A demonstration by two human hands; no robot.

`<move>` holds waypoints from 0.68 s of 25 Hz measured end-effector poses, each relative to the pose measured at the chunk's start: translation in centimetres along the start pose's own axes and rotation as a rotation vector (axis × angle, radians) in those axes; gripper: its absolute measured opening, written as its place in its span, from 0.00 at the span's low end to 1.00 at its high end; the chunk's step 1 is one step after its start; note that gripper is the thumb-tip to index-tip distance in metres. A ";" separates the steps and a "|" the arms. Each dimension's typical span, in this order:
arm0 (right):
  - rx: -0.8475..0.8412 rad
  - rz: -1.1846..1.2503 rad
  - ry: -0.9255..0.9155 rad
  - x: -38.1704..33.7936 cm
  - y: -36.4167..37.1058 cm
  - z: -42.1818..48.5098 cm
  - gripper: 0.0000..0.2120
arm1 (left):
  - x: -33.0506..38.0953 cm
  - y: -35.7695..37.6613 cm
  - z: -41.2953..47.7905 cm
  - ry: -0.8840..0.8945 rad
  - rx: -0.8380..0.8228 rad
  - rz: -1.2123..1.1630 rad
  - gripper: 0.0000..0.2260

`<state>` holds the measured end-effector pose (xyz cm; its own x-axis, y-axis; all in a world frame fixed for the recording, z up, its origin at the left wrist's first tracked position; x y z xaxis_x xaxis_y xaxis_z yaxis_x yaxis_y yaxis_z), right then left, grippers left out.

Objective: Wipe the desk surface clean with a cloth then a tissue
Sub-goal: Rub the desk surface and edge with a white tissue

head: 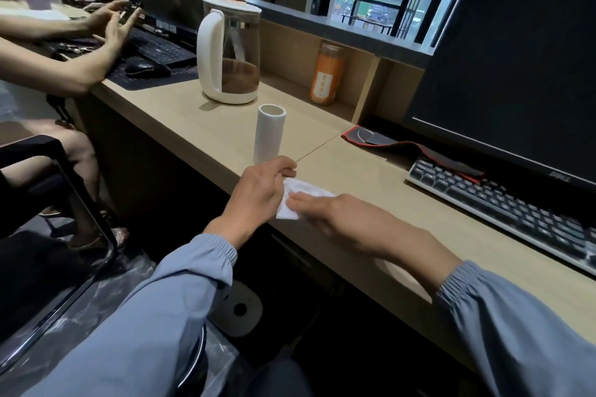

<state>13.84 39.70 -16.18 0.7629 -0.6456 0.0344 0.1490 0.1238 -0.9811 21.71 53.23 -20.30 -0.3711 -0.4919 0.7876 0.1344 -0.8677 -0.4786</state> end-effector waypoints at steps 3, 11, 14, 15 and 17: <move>-0.046 0.072 0.141 1.6 1.4 1.5 0.16 | 0.2 0.1 -0.2 -0.030 0.013 -0.014 0.18; -0.111 0.028 0.150 -0.6 0.7 -1.9 0.25 | 0.2 0.4 -0.3 -0.052 0.051 0.002 0.18; -0.110 0.089 0.153 -0.8 1.6 0.1 0.27 | 0.3 0.6 -0.2 -0.056 0.030 0.032 0.17; -0.116 0.104 0.163 -0.7 1.8 0.0 0.25 | 0.3 0.5 -0.2 -0.054 0.032 0.031 0.17; -0.157 0.079 0.188 -0.4 1.2 -2.0 0.25 | 0.3 0.5 -0.2 -0.043 0.048 0.007 0.17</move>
<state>12.46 38.64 -17.71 0.6360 -0.7690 -0.0652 -0.0170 0.0706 -0.9974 21.54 52.71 -20.39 -0.3306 -0.5001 0.8004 0.1817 -0.8659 -0.4660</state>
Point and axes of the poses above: each hand's wrist, its own z-axis towards the middle knuckle, its own y-axis out of the palm, x = y × z, the point moved 6 cm from there along z, towards the middle knuckle, and after that the axes turned 1 degree about x, right-handed, at the moved point
